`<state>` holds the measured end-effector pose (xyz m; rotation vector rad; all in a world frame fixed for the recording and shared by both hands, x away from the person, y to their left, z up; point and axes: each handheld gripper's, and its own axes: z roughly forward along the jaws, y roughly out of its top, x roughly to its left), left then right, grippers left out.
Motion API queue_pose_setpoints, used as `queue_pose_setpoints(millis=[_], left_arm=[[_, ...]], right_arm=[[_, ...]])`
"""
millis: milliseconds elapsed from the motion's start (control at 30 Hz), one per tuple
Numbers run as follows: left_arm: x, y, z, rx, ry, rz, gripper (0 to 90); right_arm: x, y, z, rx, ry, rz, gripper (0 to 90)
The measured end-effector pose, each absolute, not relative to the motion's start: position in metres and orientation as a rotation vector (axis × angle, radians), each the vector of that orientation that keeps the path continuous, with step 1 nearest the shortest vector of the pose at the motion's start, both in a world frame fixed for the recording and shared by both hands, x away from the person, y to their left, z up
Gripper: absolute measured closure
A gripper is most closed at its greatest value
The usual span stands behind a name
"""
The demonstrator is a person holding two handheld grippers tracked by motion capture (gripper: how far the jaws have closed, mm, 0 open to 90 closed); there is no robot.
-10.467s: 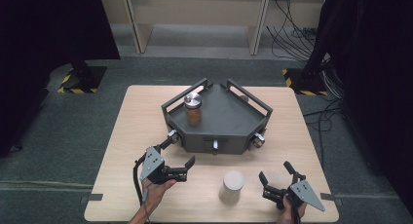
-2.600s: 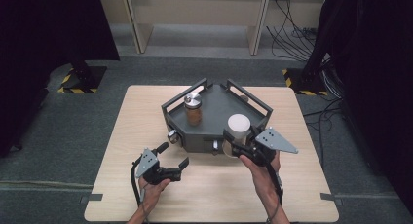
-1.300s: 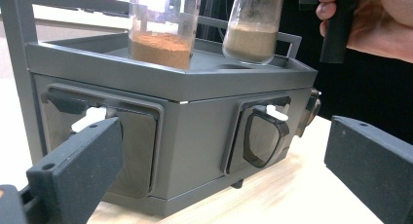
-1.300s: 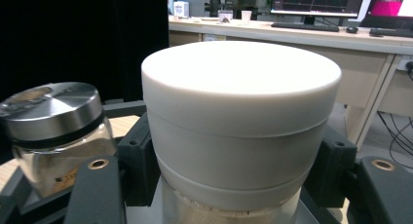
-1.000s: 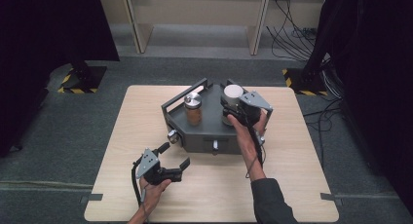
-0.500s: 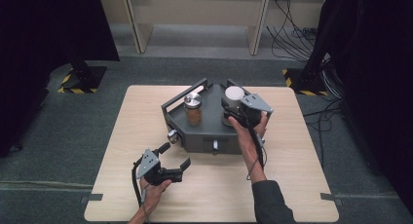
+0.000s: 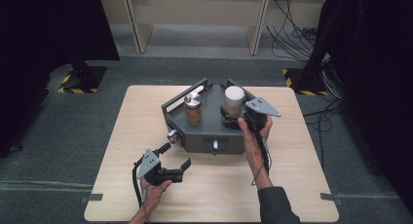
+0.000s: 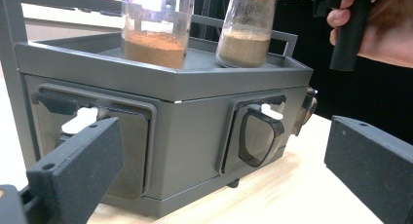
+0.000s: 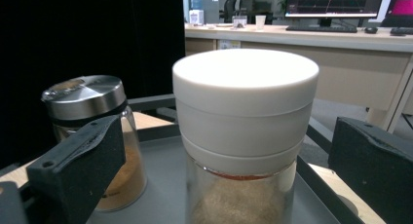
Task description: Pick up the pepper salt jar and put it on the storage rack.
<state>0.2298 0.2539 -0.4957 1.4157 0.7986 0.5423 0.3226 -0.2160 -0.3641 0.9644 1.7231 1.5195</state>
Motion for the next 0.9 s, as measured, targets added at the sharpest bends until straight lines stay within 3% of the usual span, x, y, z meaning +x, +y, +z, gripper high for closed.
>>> queue_pose_setpoints(millis=[367, 900], left_arm=[[0.230, 0.255, -0.495, 1.419, 0.796, 0.544, 0.2], [0.230, 0.254, -0.496, 1.421, 0.797, 0.548, 0.2]], right_arm=[[0.302, -0.227, -0.373, 0.936, 1.693, 1.588, 0.4], [0.257, -0.250, -0.413, 0.808, 1.695, 1.686, 0.4]])
